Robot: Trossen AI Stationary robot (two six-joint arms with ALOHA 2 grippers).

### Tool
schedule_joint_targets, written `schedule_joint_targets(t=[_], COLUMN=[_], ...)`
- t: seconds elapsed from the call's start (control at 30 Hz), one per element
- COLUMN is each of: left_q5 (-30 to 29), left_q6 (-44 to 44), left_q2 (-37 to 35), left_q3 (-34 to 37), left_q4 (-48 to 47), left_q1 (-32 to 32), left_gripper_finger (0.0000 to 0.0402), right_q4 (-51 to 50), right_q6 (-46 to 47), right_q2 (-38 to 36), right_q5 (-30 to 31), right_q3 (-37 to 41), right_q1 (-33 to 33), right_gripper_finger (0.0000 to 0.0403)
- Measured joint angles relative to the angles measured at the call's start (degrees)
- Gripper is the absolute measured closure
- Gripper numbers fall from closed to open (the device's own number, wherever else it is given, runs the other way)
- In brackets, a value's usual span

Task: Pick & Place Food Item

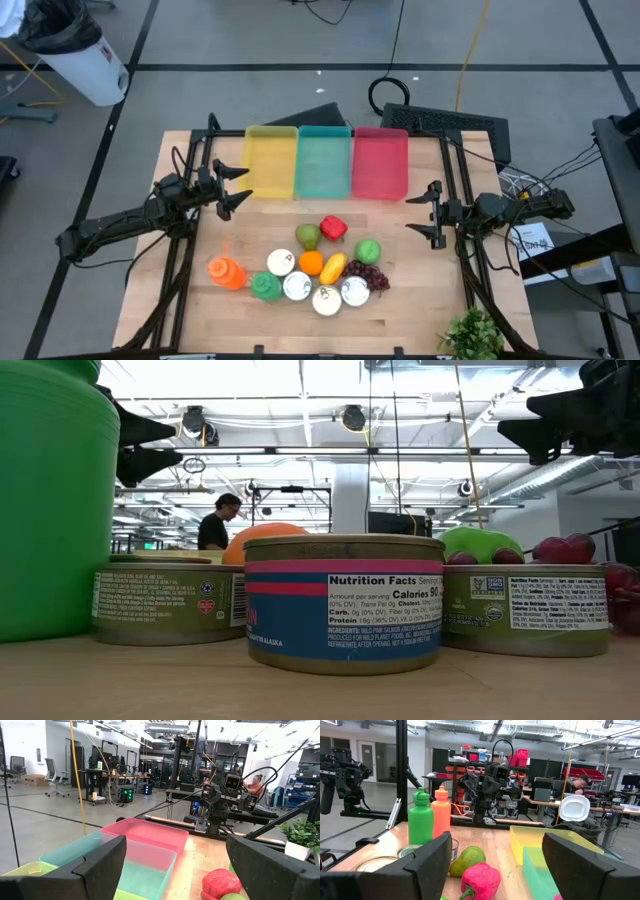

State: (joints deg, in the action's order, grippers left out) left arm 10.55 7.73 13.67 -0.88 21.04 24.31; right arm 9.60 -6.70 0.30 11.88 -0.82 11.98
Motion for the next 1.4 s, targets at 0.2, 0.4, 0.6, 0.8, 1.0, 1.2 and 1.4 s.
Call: schedule_joint_targets(t=[0.2, 0.4, 0.6, 0.8, 1.0, 1.2, 1.4], left_q5=[0.0, 0.0, 0.0, 0.0, 0.0, 0.0, 0.0], left_q6=[0.0, 0.0, 0.0, 0.0, 0.0, 0.0, 0.0], left_q2=[0.0, 0.0, 0.0, 0.0, 0.0, 0.0, 0.0], left_q3=[0.0, 0.0, 0.0, 0.0, 0.0, 0.0, 0.0], left_q4=[0.0, 0.0, 0.0, 0.0, 0.0, 0.0, 0.0], left_q1=[0.0, 0.0, 0.0, 0.0, 0.0, 0.0, 0.0], left_gripper_finger=[0.0050, 0.0050, 0.0050, 0.0050, 0.0050, 0.0050, 0.0050], right_q4=[0.0, 0.0, 0.0, 0.1, 2.8, 7.2, 4.5], right_q6=[0.0, 0.0, 0.0, 0.1, 18.3, 30.7, 38.1], right_q2=[0.0, 0.0, 0.0, 0.0, 0.0, 0.0, 1.9], right_q5=[0.0, 0.0, 0.0, 0.0, 0.0, 0.9, 4.5], right_q3=[0.0, 0.0, 0.0, 0.0, 0.0, 0.0, 0.0], right_q1=[0.0, 0.0, 0.0, 0.0, 0.0, 0.0, 0.0], right_gripper_finger=[0.0110, 0.0110, 0.0110, 0.0110, 0.0110, 0.0110, 0.0110])
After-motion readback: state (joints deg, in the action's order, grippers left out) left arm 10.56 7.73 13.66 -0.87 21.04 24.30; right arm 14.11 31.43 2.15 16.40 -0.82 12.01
